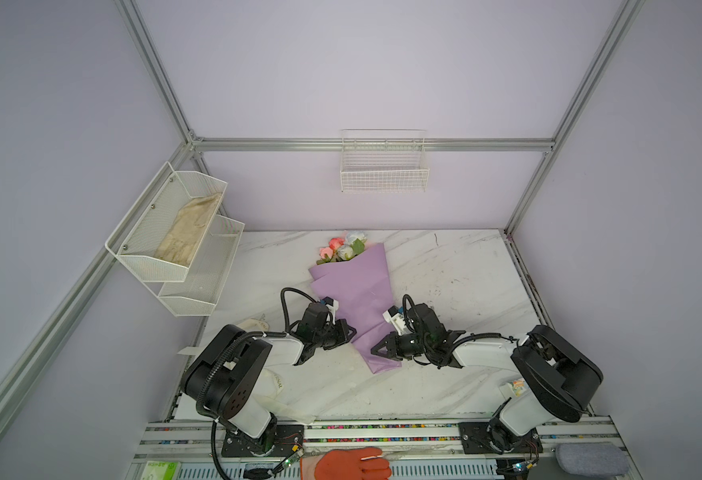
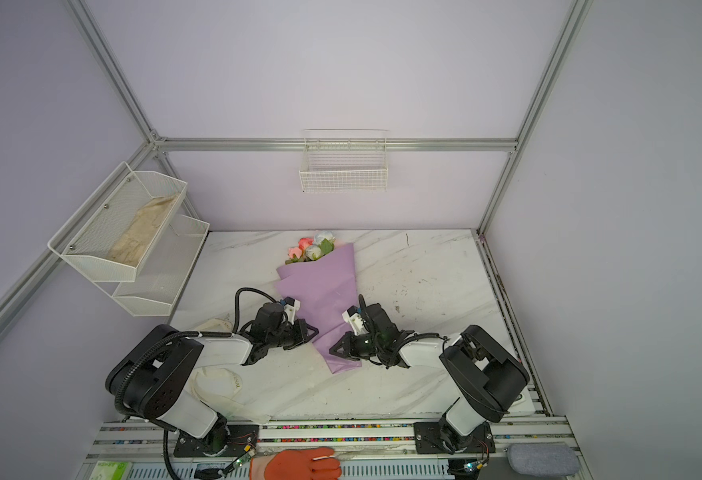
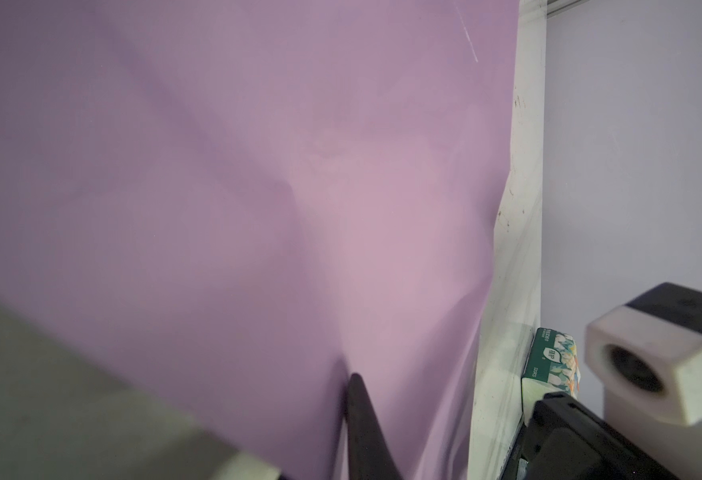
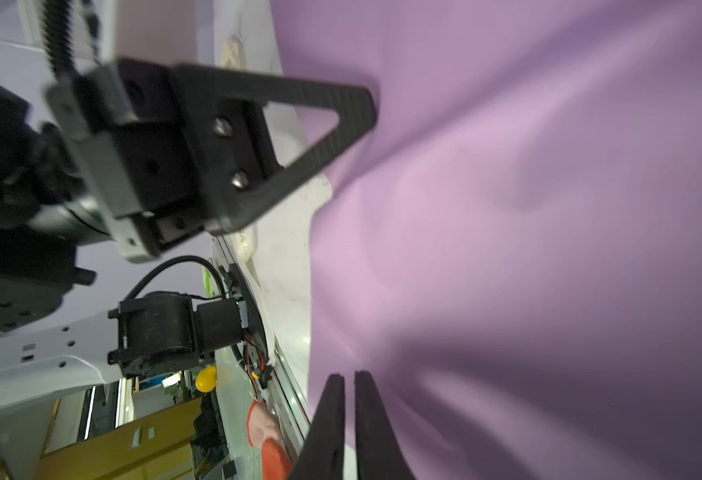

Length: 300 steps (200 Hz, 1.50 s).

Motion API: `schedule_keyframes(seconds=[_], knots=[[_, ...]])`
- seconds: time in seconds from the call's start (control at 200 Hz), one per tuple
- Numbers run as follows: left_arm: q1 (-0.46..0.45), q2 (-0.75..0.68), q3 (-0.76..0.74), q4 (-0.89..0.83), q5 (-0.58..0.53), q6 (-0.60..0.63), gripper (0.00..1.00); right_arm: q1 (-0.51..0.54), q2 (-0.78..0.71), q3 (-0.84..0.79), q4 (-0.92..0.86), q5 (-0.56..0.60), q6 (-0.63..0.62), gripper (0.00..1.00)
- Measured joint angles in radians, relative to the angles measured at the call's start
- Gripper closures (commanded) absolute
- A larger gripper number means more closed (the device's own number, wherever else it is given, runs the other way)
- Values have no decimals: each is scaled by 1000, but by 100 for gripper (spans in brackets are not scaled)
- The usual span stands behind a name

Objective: Tie the bouquet of fake flowers

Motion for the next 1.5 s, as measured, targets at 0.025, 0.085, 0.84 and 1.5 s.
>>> schedule_keyframes(seconds=[0.025, 0.085, 0.84, 1.5], knots=[[0, 0, 0, 0, 0, 0, 90, 6, 13, -7, 3, -3, 0, 89], [1, 0, 0, -1, 3, 0, 90, 15, 41, -22, 7, -5, 0, 89], [5, 0, 21, -32, 10, 11, 90, -5, -63, 84, -54, 84, -29, 86], [10, -271, 21, -250, -74, 4, 46, -9, 105, 30, 51, 64, -11, 81]])
